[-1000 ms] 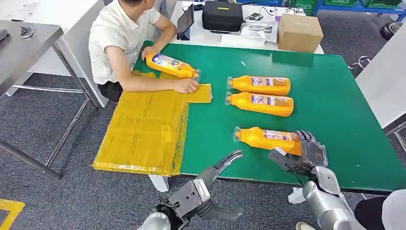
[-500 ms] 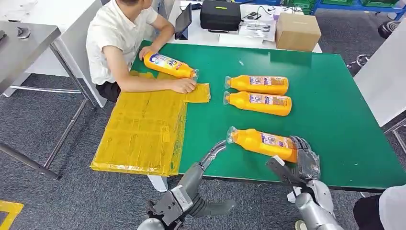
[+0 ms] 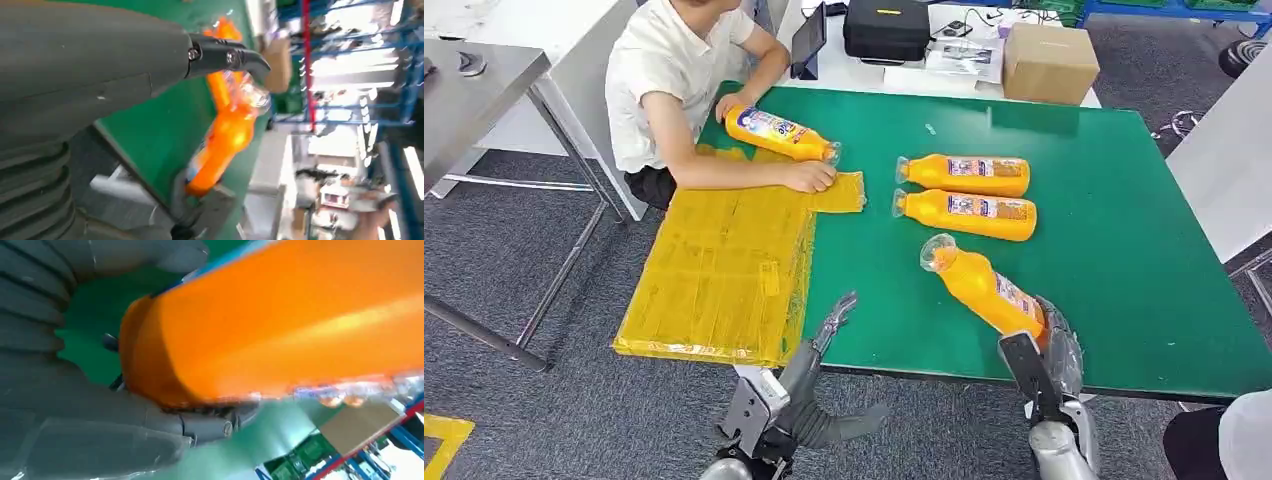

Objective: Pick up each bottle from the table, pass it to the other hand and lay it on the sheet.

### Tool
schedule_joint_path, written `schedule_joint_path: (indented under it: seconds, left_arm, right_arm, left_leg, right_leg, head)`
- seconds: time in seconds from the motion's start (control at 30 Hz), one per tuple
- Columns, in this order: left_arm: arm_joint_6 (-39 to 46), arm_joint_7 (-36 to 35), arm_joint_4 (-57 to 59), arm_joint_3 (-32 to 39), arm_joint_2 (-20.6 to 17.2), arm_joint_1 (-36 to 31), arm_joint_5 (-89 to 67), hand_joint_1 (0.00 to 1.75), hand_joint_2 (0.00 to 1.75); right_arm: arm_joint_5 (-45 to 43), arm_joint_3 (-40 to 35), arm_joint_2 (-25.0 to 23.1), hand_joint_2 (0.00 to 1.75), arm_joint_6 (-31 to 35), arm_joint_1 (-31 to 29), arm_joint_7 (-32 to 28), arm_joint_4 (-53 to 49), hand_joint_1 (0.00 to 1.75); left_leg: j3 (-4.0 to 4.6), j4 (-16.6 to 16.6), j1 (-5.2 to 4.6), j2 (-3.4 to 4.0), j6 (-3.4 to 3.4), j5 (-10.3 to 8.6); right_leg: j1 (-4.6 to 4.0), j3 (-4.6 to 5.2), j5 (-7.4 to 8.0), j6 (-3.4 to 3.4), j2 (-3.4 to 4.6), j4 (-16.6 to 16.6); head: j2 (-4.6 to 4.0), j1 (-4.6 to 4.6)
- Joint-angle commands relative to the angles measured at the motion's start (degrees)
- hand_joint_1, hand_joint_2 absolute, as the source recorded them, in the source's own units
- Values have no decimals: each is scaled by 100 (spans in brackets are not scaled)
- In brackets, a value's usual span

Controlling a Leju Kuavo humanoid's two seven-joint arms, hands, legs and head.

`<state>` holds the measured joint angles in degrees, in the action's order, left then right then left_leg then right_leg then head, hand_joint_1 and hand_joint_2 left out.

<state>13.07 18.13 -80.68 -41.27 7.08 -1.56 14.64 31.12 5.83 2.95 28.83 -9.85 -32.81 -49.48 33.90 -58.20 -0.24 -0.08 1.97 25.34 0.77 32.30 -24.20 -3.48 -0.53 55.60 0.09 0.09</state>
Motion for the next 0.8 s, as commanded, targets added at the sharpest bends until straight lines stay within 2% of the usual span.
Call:
schedule_joint_path:
  seconds: [0.03,0.17,0.27,0.47,0.6,0.67,0.8]
  left_arm:
    - [114,-98,971,228,154,72,736,0,175]
    - [115,-100,936,219,134,82,751,0,175]
    - [113,-254,862,404,208,156,1528,0,175]
    - [11,-203,727,519,252,-31,2247,0,175]
    - [3,-221,729,534,268,-66,2260,0,175]
    - [-26,-204,769,567,305,-194,2309,0,175]
    - [-67,-178,771,568,421,-519,2343,0,175]
  right_arm:
    - [-482,207,-355,175,-44,99,-255,-676,175]
    - [-473,180,-374,175,-18,105,-231,-708,175]
    - [-662,-34,-513,175,-132,166,-408,-1021,175]
    - [-712,-1332,-830,175,-270,401,-301,-1907,175]
    - [-673,-1420,-835,175,-201,415,-239,-1902,175]
    - [-734,-1827,-811,175,-470,412,-335,-1924,175]
    - [-691,-2511,-912,175,-600,302,-228,-1633,175]
  left_leg:
    - [-10,8,-1,20,-13,6]
    - [-1,5,-2,8,-10,5]
    - [12,3,-2,9,-8,4]
    - [33,-3,1,24,-10,7]
    - [24,-1,2,24,-16,10]
    - [33,1,1,9,-9,3]
    - [34,-6,4,9,-13,6]
  right_leg:
    - [2,-2,-1,14,23,-2]
    - [1,0,-2,9,12,-1]
    - [1,14,-1,7,12,1]
    - [-1,39,0,9,26,10]
    - [-3,35,-5,16,27,14]
    - [-1,41,-2,8,10,10]
    - [-3,40,-5,13,13,14]
  head:
    - [0,0]
    - [0,0]
    - [0,0]
    - [0,0]
    - [0,-2]
    - [0,0]
    - [0,2]
